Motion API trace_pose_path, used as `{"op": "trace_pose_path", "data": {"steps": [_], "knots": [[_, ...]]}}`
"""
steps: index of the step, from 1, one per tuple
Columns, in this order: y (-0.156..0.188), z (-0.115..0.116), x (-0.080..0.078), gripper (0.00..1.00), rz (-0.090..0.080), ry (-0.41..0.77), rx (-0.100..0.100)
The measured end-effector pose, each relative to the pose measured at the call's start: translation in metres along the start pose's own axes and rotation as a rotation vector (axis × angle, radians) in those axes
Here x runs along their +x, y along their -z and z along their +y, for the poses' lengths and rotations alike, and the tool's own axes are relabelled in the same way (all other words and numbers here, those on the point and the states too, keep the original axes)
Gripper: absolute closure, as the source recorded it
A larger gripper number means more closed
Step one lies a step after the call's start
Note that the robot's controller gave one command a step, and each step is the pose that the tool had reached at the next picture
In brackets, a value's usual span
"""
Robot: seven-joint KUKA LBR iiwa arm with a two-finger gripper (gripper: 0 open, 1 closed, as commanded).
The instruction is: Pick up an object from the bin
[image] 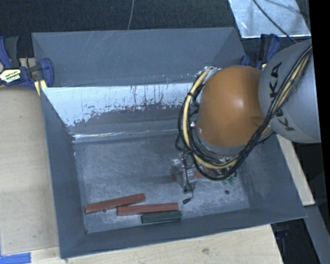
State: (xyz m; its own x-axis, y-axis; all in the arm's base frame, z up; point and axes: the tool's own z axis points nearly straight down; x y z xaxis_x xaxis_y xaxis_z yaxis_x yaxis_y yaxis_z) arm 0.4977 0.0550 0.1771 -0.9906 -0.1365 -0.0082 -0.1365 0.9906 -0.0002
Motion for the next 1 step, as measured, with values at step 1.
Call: {"op": "trace_pose_path", "data": {"steps": [1], "knots": [[0.0517,-0.0274,0.0089,1.0,0.01,-0.008,0.0]]}}
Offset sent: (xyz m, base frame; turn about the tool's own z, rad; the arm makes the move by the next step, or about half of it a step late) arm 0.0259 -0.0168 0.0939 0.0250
